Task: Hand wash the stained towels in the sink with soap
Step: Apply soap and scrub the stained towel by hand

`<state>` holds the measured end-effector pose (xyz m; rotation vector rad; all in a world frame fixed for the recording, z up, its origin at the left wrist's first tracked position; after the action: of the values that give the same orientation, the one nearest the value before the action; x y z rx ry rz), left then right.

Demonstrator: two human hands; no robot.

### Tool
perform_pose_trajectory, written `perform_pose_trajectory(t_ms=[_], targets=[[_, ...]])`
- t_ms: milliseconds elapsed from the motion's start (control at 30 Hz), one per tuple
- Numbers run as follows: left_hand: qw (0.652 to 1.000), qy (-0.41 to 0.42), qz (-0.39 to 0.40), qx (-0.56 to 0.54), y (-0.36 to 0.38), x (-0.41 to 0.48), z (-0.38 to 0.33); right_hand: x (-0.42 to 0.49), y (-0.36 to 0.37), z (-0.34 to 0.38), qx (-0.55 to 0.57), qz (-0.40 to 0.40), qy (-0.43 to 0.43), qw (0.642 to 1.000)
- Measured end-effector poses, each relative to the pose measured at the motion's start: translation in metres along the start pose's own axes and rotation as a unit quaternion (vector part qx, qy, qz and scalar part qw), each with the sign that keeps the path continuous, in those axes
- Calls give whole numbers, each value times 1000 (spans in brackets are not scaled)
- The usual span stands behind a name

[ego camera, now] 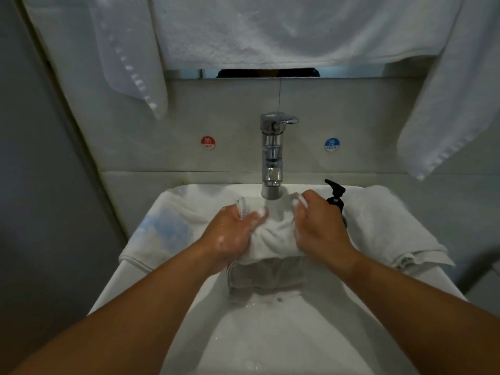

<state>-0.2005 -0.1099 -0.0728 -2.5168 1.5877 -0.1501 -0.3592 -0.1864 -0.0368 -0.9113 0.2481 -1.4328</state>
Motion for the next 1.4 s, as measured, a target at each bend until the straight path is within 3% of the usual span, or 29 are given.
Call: perform_pose_trajectory(t_ms=[133,200,267,333,433,533,667,800,867,1000,1167,1333,1400], targets=[[993,-25,-116,25,-23,5,14,-4,14,-8,11,41,35,998],[990,-34,-133,36,-26,5,15,-8,21,-17,113,64,101,986],[988,-53,-133,58,-25,4,18,-16,35,-22,232,102,171,952],[985,-89,-129,75,-24,2,25,-17,40,-19,263,114,173,942],[980,-144,-138,21,-27,1,35,-8,29,-17,262,55,129,955],[987,-76,-140,-6,-21,-1,18,-9,19,-9,172,17,45,984],[987,64,-121,80,3,-14,-11,-26,17,11,142,4,-8,990],[982,67,-169,53,-8,-11,-11,-44,9,48,151,-14,-106,983],[984,54,-162,47,-3,-16,-9,-31,9,43,128,-18,-89,988],[981,109,-136,88,15,-26,-30,-12,8,15,105,2,-2,995],[975,41,-175,131,-7,-17,-13,-42,16,46,115,34,-90,989],[986,121,-76,89,22,-27,-32,-9,9,8,141,2,6,990],[983,136,-81,92,18,-18,-29,-17,14,11,136,24,-19,990]])
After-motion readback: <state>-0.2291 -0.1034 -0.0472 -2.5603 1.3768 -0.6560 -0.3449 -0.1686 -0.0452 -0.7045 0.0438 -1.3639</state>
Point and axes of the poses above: each hand's wrist, its own x-axis towards the middle knuckle, its own y-axis out of the palm, z = x × y, the point moved 10 cm from there along x, towards the middle knuckle, and after that the axes turned 8 degrees about -z, right-handed, at the moved point
